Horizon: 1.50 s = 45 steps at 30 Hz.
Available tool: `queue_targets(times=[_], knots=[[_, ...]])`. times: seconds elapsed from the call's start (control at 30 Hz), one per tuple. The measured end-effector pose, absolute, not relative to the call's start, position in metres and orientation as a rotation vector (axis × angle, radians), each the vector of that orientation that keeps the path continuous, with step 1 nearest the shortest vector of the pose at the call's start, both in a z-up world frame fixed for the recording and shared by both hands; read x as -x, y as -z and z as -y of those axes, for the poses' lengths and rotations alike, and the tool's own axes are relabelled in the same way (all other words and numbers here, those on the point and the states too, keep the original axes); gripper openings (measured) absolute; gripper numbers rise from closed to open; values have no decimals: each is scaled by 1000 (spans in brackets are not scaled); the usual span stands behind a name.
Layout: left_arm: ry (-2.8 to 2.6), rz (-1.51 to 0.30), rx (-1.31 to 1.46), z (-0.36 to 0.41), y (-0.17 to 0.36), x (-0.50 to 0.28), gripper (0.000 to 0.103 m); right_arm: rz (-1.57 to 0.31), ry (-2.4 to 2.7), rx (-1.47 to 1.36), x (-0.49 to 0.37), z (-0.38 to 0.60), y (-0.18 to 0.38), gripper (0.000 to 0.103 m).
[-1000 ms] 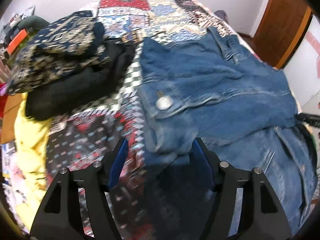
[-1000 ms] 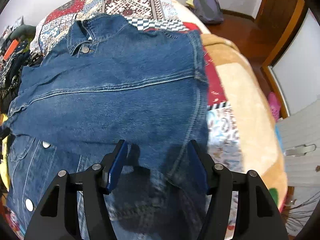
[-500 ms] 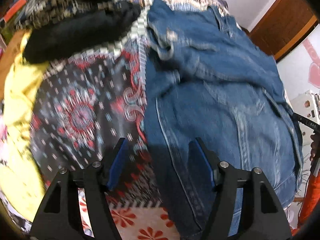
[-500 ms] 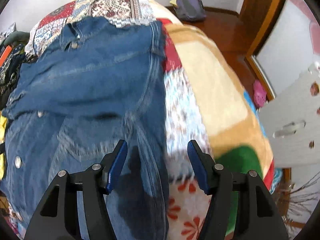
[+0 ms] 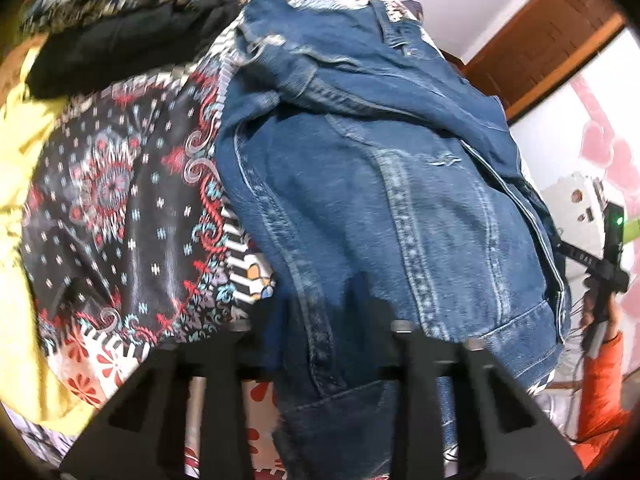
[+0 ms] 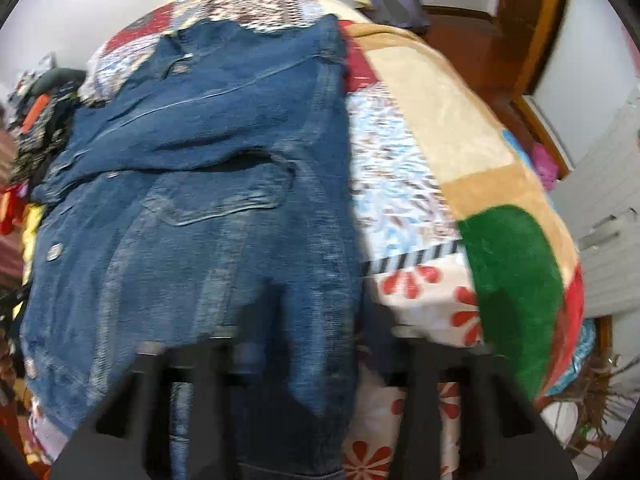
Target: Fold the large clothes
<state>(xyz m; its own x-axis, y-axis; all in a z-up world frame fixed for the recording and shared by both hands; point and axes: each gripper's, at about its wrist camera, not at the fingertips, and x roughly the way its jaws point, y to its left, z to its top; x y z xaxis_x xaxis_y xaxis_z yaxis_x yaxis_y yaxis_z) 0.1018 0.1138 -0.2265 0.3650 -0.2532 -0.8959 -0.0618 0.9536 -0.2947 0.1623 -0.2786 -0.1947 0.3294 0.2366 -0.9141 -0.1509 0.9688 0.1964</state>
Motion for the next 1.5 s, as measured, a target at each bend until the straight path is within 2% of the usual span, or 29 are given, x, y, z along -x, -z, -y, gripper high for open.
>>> queue_targets(times=[0.03,0.07,0.47,0.7,0.8,0.93,1.07,1.2,1.27,1.5], knots=[[112,-1183,268,-113,223,-105,9,-1209,-264,-70,-163,275,193,12],[109,-1164,243,-109,218,-106,8,-1202,-265,-51,-162,271,190,12],[78,-896,270,-140,129,-154,6,-926,-286,9,-212,254,104,11],[-2,-990,281,-154,179,-189,8,-983,-173,-62,-257,265,152,11],[-36,-1042,254,-152,206,-198,15,-1039,-171,-119,-265,272,176,12],[-39,-1064,244,-150,211,-200,16,-1062,-158,-148,-264,273,178,24],[-28,-1082,190,-147,198,-192,34,-1075,-145,-158,-259,284,161,46],[-27,-1064,194,-149,184,-177,46,-1027,-165,-183,-242,294,142,54],[-26,-1056,223,-152,179,-166,49,-1019,-183,-196,-232,297,137,62],[17,-1118,329,-146,199,-146,53,-1068,-259,-129,-207,281,152,62]])
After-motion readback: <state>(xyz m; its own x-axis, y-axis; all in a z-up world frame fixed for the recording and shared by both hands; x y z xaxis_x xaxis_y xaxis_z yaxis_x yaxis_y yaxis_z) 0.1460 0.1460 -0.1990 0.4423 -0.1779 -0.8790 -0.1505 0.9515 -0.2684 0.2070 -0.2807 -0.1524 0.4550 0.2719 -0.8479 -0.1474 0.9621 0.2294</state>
